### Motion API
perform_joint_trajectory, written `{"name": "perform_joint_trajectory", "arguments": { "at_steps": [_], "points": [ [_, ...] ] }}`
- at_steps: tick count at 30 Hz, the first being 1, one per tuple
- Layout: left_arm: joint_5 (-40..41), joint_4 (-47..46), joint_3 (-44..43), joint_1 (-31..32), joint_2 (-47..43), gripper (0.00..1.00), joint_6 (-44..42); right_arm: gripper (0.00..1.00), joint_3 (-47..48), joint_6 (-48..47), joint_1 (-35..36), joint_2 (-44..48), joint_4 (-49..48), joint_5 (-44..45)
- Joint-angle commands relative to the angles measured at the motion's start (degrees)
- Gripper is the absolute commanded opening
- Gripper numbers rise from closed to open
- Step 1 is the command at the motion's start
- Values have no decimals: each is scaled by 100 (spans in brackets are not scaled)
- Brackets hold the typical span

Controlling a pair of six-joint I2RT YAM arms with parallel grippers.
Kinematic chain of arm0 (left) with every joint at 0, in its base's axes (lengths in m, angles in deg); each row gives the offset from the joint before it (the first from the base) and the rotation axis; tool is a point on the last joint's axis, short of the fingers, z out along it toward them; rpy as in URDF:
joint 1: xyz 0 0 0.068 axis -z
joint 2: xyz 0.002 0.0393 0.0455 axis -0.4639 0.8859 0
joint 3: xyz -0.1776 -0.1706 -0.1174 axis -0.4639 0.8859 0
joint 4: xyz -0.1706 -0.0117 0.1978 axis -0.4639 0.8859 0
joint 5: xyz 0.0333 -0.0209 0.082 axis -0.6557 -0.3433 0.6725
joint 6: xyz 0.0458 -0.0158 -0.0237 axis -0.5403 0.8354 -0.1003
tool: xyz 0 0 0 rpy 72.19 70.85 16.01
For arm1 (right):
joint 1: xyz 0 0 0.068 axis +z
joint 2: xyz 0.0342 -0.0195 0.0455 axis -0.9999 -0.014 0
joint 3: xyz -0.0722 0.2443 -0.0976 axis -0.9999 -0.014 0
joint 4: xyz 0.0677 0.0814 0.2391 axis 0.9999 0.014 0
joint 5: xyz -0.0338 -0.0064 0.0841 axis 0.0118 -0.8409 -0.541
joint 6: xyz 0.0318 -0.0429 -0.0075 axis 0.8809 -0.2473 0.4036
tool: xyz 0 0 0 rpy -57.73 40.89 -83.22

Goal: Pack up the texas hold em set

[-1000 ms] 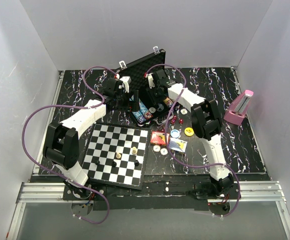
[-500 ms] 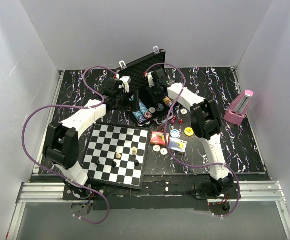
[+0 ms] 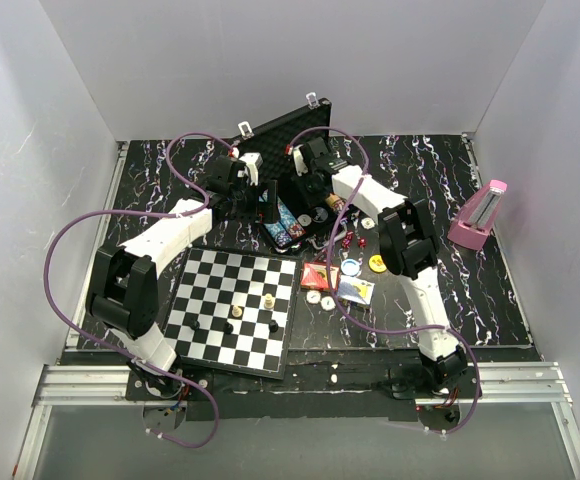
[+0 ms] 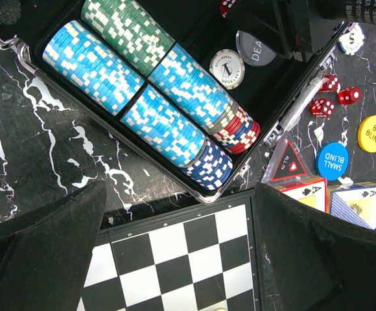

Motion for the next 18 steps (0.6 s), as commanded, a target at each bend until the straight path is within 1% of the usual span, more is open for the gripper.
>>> {"name": "perform_joint_trajectory", "arguments": {
  "at_steps": [1, 3, 5, 7, 13, 18],
  "points": [
    [38, -52, -86, -30, -95, 98, -63, 4, 372, -105, 20, -51, 72, -43],
    [38, -52, -77, -30, -113, 98, -63, 1, 451, -184, 29, 11, 256, -184],
    [29, -52, -77, -30, -113, 98, -63, 1, 643, -289, 20, 20, 519, -237],
    [12, -52, -86, -30, -113, 98, -63, 1, 889, -368, 11, -50, 819, -474],
    [12, -52, -77, -30, -157, 98, -63, 1, 1549, -605, 11, -375, 1671, -562],
    [-15, -52, -77, -30, -131, 98, -63, 1, 1830, -711, 11, -595, 2085, -650]
  ]
}}
